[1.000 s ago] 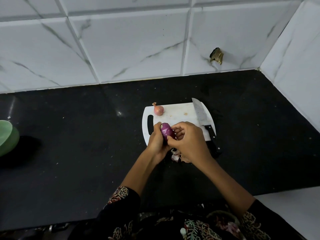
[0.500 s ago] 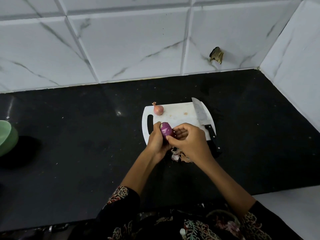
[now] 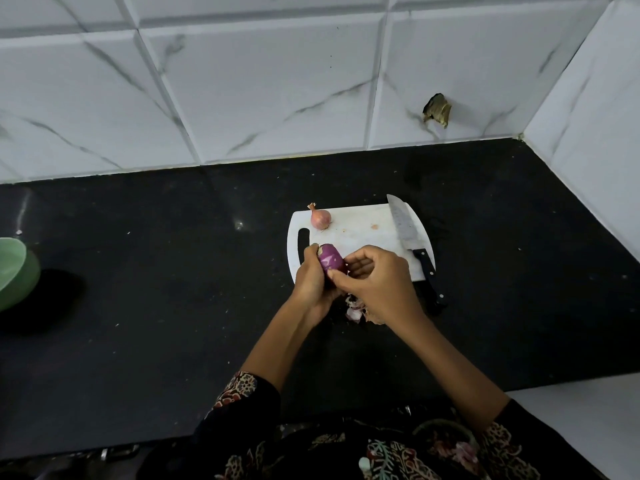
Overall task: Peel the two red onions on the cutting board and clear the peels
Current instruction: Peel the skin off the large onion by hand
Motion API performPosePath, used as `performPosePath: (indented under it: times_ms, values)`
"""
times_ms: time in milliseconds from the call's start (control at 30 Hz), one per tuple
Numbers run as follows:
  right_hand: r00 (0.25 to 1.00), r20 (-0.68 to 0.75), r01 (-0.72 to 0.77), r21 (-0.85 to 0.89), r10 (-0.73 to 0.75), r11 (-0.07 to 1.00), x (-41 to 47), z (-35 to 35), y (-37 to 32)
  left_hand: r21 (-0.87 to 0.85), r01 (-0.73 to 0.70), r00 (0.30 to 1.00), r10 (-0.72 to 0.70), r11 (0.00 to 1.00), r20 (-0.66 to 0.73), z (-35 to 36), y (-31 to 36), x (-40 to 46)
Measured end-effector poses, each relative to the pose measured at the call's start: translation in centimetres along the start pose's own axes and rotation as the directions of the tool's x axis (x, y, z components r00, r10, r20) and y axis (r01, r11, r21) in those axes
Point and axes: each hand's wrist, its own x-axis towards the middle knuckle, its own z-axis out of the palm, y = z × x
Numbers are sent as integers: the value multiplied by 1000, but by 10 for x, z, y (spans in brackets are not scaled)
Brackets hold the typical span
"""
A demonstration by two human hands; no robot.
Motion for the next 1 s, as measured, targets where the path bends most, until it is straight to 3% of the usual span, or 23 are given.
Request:
performPosePath:
  times_ms: [267, 433, 633, 867, 933, 1000]
  values:
    - [999, 35, -7, -15, 8, 1000, 3, -3, 1, -24, 31, 999, -32, 999, -5, -1, 0, -4]
    - [1000, 14, -19, 67, 18, 998, 6, -6, 6, -103, 95, 995, -97, 990, -11, 0, 1, -7]
    - [993, -48, -101, 166, 110, 981, 10, -11, 24, -328, 311, 939, -236, 892, 249, -11, 3, -6]
    - [974, -221, -58, 9, 58, 998, 10, -12, 37, -438, 411, 899, -274, 800, 343, -19, 3, -5]
    - [982, -183, -64, -50, 54, 997, 12, -11, 44, -424, 401, 899, -260, 813, 352, -19, 4, -6]
    - [998, -47, -55, -204, 47, 977, 13, -10, 50, -390, 360, 909, -224, 847, 353, -18, 4, -7]
